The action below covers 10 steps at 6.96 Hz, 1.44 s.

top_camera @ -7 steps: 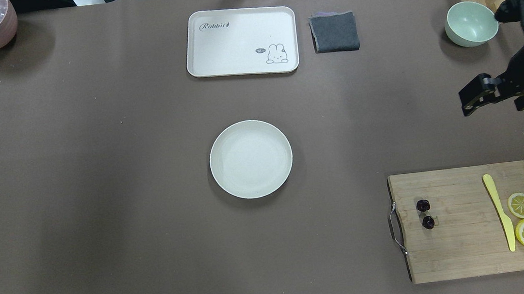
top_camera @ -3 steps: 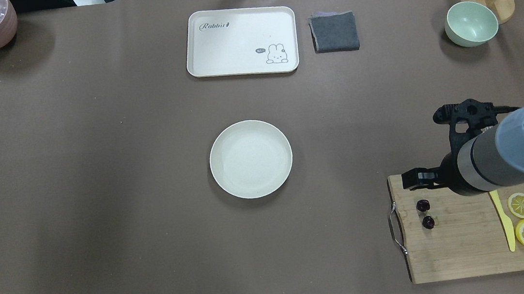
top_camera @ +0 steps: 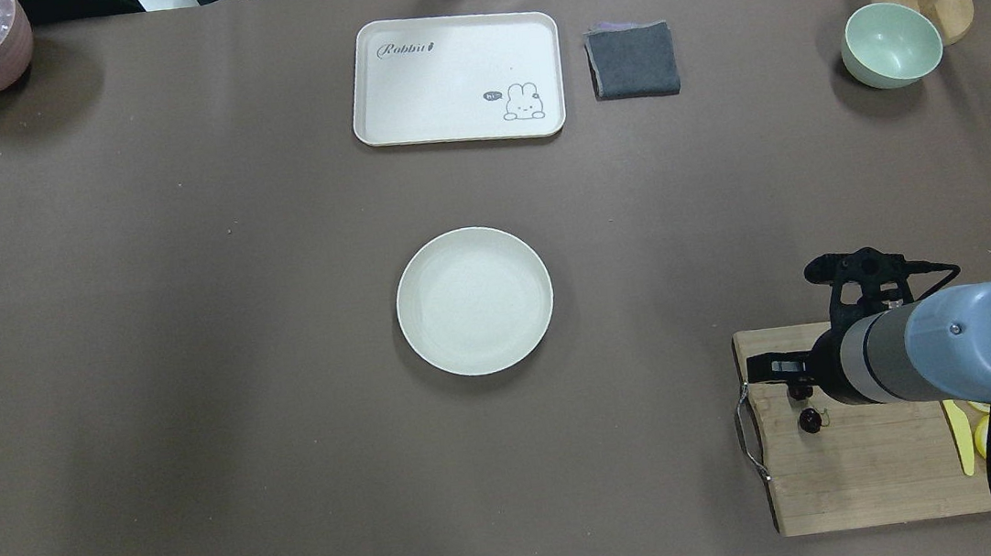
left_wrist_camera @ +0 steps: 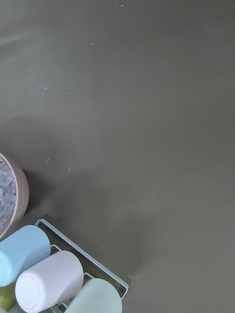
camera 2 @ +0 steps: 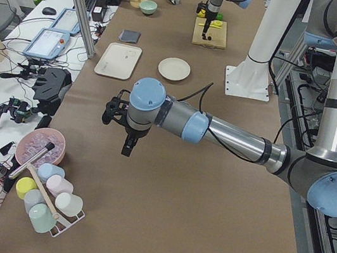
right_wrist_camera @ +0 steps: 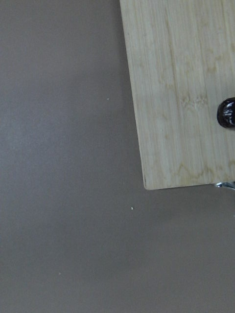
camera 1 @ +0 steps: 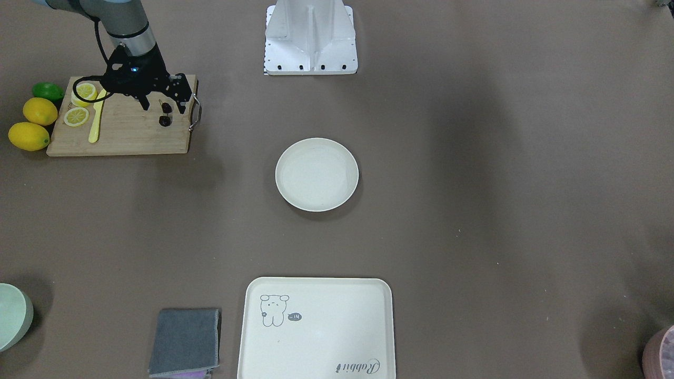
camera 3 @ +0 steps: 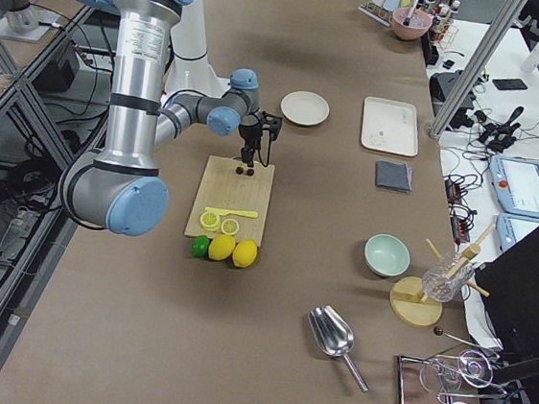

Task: Place red cherry on plate
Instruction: 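Move the right gripper down over the cherries on the cutting board, then close the right gripper on the cherry stems and lift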

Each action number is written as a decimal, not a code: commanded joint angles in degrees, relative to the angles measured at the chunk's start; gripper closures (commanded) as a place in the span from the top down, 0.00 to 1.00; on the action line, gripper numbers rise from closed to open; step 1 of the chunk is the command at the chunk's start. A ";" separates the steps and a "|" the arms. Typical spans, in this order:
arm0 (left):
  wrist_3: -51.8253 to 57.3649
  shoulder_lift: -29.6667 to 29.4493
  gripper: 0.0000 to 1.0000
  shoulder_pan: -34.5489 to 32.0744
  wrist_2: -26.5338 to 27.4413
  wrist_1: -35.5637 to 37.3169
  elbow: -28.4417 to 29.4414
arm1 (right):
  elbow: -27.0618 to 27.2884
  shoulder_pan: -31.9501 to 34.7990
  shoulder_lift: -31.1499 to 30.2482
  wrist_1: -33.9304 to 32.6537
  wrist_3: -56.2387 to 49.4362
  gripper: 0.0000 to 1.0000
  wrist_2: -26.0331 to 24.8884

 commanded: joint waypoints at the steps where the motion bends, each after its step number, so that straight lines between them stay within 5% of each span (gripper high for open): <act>1: 0.00 -0.06 0.99 -0.55 0.01 -0.03 -0.08 | -2.48 -0.51 -1.46 4.91 0.72 0.83 -0.46; 5: -0.17 -0.06 0.98 -0.64 0.01 -0.03 -0.52 | -0.47 -3.66 -5.24 7.63 2.72 0.69 -3.27; 8: -0.26 -0.15 0.99 -0.55 0.01 -0.03 -0.43 | 0.95 -6.57 -6.20 7.63 5.99 0.34 -5.82; 10: -0.35 -0.15 0.99 -0.55 0.01 -0.03 -0.52 | 0.95 -7.10 -6.74 7.63 5.90 0.28 -6.09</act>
